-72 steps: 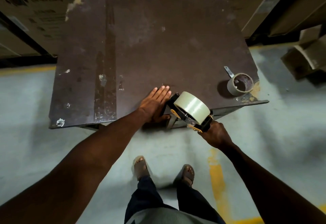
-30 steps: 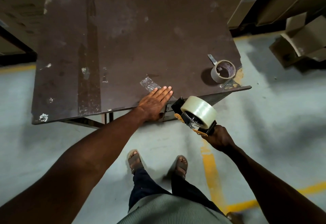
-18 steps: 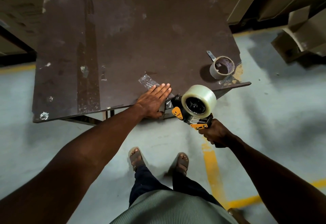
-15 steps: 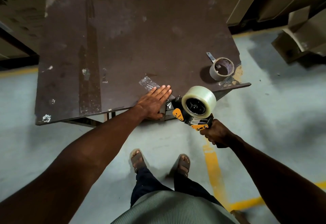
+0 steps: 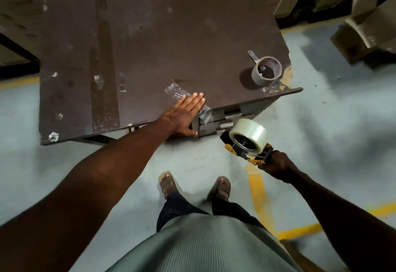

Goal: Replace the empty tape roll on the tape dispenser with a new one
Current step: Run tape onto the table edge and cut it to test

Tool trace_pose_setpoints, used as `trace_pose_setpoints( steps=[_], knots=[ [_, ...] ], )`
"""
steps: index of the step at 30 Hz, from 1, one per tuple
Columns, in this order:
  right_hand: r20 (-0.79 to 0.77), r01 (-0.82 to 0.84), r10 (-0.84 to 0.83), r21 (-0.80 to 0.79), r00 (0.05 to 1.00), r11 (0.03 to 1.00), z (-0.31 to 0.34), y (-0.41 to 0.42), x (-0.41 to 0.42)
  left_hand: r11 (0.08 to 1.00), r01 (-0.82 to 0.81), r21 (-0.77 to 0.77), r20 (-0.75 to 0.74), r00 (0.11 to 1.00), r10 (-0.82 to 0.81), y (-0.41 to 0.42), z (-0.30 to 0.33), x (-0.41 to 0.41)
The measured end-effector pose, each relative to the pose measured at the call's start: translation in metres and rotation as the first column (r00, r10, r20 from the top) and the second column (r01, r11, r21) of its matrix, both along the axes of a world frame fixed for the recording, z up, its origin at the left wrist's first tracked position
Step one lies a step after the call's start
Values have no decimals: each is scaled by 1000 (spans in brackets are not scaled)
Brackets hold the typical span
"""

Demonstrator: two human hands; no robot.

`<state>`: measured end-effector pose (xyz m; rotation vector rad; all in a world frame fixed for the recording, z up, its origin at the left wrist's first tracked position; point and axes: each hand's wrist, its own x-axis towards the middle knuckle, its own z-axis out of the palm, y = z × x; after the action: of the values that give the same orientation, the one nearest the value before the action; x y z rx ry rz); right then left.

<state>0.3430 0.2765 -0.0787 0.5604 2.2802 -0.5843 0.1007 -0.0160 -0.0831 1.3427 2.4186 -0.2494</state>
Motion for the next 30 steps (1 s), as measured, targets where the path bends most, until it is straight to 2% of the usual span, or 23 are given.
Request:
trace_pose_setpoints(
  steps=[6,13,19,21,25,30],
  knots=[
    [-100,-76,79,33,992,997,-9,3,-8,999,-9,-31,-36,999,8,4,3,4],
    [-126,63,-61,14,990,998,-2,15,12,999,-30,-30,-155,988,25,8,2,22],
    [-207,106,-104,1,973,994,2,12,13,991,35,-128,-302,951,-73,8,-6,50],
    [-238,161,-169,-52,956,986,12,4,7,990,34,-139,-277,958,-71,5,-9,60],
    [-211,341,-392,-241,896,909,24,-10,-7,997,-83,4,-149,985,83,9,-1,76],
    [-129,398,-540,-540,832,742,36,-28,-35,982,-175,68,-65,982,179,2,17,85]
  ],
)
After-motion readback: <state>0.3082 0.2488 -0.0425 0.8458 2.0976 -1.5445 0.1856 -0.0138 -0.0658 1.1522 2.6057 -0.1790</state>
